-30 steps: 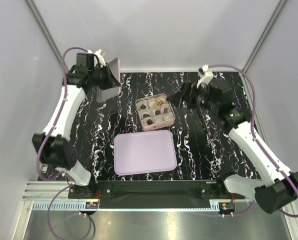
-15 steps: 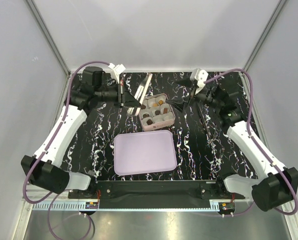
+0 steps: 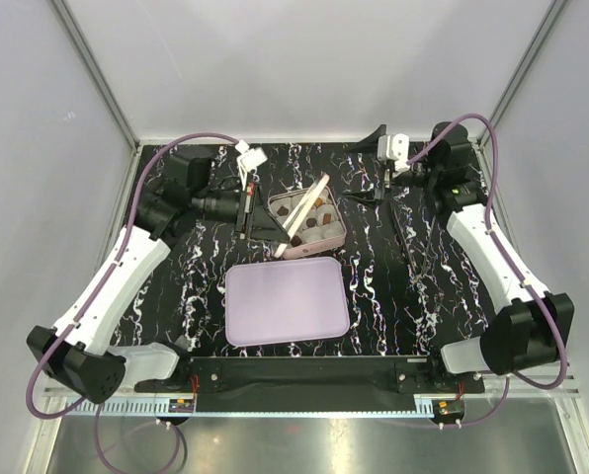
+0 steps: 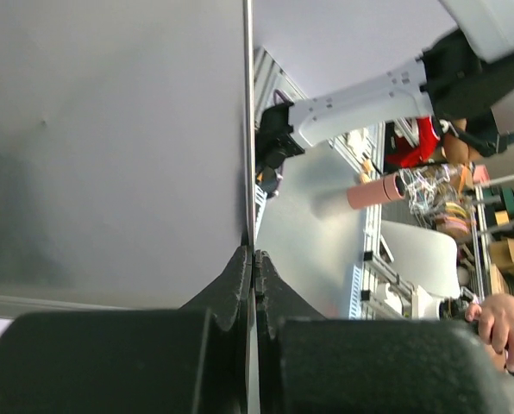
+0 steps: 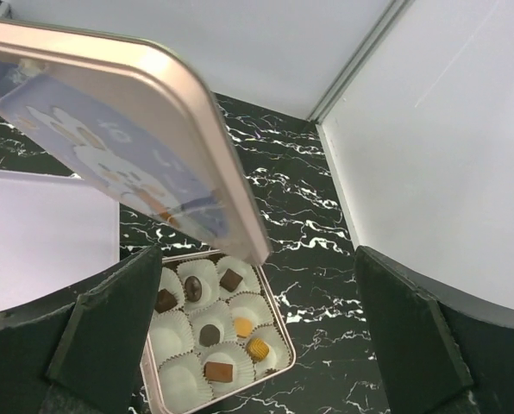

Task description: Pack the chocolate

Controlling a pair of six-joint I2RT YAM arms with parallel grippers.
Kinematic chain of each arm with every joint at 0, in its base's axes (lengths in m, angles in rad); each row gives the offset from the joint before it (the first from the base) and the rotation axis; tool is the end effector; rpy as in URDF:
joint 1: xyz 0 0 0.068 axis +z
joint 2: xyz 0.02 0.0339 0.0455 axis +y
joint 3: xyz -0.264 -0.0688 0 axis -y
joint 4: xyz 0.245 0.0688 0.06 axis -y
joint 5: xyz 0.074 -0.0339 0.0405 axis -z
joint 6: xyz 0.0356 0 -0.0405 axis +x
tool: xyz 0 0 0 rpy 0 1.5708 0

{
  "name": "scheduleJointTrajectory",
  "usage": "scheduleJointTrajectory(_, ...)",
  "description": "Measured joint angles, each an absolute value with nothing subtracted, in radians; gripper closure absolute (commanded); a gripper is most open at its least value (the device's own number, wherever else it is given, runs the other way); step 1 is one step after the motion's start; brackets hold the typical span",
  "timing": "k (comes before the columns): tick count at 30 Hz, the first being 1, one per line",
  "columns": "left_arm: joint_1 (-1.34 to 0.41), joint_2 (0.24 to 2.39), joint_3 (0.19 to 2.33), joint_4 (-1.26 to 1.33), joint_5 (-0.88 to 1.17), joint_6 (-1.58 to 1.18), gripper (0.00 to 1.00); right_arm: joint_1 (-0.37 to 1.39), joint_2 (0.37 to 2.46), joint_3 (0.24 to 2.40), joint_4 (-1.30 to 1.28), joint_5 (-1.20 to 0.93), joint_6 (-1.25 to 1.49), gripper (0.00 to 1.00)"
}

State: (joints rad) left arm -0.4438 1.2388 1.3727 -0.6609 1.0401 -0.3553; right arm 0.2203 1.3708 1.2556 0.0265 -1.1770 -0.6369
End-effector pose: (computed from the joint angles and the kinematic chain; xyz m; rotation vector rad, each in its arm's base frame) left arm 0.2110 -0.1343 0.4090 0.7720 2.0364 -1.5540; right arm 0.2906 0.0988 0.3959 -1.3624 0.9201 0.6506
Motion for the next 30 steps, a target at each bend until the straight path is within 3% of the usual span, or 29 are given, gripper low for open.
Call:
scheduleJointTrajectory(11,-0.482,1.28,1.377,-0.693,1.116,-0.282,1.0,0.223,1.481,1.365,-0.122,-1.346,-0.755,0.01)
scheduleJointTrajectory(13,-0.491,1.306,1.399,-0.721,1.122,-0.259,1.0,0.224,1.499,1.389,-0.156,-1.369,-0.779,0.09)
scheduleJointTrajectory(15,-0.497,1.337,1.44,-0.761,1.124,-0.229,1.0,0.224,1.52,1.418,-0.214,-1.395,-0.818,0.31)
scheduleJointTrajectory(18,-0.499,1.377,1.496,-0.803,1.124,-0.183,1.0,0.23,1.542,1.444,-0.315,-1.43,-0.893,0.44)
scheduleJointTrajectory(24,-0.5,1.43,1.543,-0.852,1.123,-0.134,1.0,0.239,1.553,1.445,-0.427,-1.459,-0.969,0.56)
scheduleJointTrajectory(28,-0.494,1.47,1.588,-0.918,1.118,-0.106,1.0,0.23,1.56,1.445,-0.459,-1.453,-0.998,0.85)
scheduleJointTrajectory(30,-0.468,1.48,1.604,-0.928,1.11,-0.112,1.0,0.224,1.568,1.443,-0.469,-1.453,-1.005,0.91)
